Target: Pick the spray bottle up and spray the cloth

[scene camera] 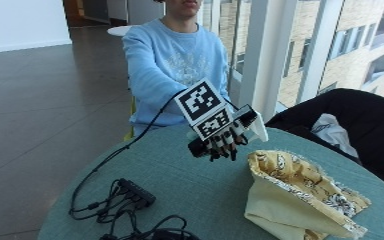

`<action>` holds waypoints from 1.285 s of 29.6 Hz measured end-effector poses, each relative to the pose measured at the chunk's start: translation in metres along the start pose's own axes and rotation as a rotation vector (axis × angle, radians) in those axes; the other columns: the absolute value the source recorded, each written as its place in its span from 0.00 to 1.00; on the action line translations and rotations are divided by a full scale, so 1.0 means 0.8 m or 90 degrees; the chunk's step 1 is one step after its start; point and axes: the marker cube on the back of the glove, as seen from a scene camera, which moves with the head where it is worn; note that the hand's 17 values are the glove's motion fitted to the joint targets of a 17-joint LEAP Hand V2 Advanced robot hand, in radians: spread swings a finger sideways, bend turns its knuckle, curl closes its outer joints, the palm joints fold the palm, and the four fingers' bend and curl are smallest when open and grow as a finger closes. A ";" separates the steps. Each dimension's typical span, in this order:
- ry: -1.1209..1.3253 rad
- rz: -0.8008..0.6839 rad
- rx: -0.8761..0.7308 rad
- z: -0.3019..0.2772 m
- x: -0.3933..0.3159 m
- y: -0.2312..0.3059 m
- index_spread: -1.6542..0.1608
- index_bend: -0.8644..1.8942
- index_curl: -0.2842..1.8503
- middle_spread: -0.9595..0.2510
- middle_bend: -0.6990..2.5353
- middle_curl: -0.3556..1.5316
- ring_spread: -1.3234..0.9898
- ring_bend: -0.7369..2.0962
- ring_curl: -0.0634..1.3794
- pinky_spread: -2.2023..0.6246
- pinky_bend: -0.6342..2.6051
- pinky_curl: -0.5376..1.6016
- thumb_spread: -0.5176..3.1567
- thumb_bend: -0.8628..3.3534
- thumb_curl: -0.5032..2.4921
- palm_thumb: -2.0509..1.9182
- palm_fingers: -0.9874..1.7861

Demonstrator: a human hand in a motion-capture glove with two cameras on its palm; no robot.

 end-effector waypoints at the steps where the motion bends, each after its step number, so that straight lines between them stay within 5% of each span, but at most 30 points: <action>1: -0.001 0.000 0.000 0.001 0.000 0.000 0.80 0.38 0.42 0.72 0.30 0.45 0.56 0.44 0.33 0.80 0.27 0.43 0.28 0.20 0.42 0.75 0.80; 22: -0.025 -0.036 0.023 0.007 -0.018 0.004 0.81 0.38 0.42 0.72 0.30 0.45 0.56 0.44 0.33 0.79 0.27 0.43 0.28 0.20 0.43 0.75 0.80; 38: -0.243 -0.397 0.149 0.112 -0.126 0.059 0.81 0.38 0.42 0.72 0.30 0.45 0.56 0.44 0.33 0.79 0.27 0.43 0.28 0.20 0.43 0.75 0.80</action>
